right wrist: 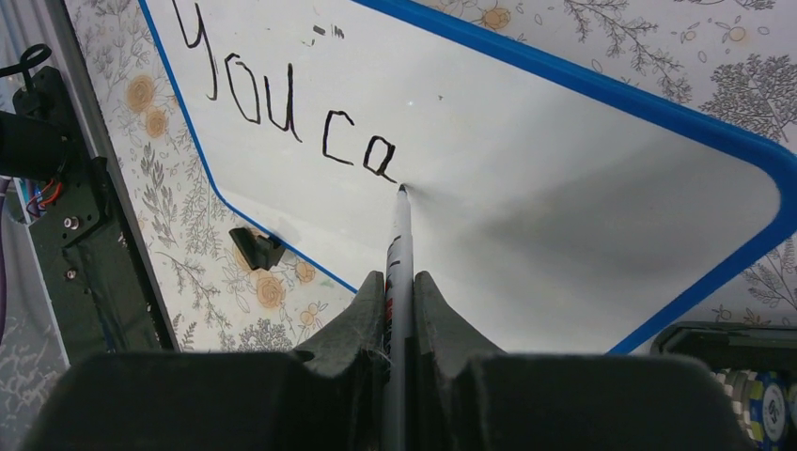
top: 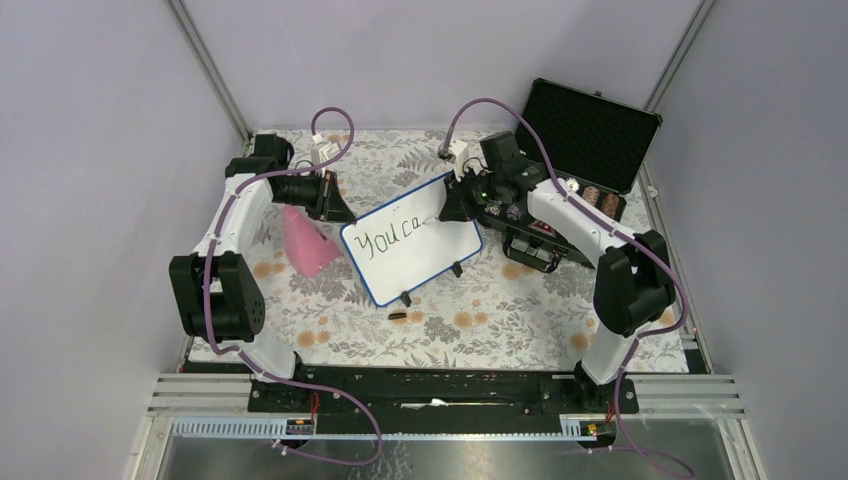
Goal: Write a sentence on the whiteboard
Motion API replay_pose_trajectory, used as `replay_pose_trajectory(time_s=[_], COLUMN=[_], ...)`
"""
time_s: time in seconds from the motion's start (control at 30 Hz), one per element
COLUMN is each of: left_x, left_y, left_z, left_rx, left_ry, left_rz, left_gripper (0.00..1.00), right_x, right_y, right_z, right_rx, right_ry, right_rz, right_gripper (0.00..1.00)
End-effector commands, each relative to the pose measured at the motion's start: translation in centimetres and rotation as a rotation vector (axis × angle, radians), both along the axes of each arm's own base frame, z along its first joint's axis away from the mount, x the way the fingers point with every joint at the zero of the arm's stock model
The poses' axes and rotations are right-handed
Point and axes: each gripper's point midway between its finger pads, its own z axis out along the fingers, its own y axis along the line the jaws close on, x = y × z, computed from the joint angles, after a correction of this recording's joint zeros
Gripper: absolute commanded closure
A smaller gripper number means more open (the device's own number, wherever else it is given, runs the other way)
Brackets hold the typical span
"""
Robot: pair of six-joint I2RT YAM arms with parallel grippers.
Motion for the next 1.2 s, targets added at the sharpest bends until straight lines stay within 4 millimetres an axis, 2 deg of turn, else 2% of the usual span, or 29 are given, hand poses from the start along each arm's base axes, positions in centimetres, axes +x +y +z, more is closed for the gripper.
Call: replay_pose_trajectory(time_s=[0.0, 0.63, 1.17], left_x=[0.7, 0.6, 0.6], left_y=[-0.1, -0.2, -0.3], left_z=[0.8, 0.7, 0.6], left_rx=[0.020, 0.020, 0.020], left_ry=[-0.058, -0.054, -0.052], left_rz=[-0.013, -0.017, -0.017], left_gripper=[1.00, 1.00, 1.00], right_x=[0.1, 1.7, 2.0], right_y=[-0.6, 0.2, 0.3], right_z=[4.0, 4.5, 2.3], right_rx=[0.051, 0.068, 0.041], right_ry=[-0.088, -0.097, -0.060], right_rz=[0.002, -0.007, -0.011], right_gripper=[1.00, 1.00, 1.00])
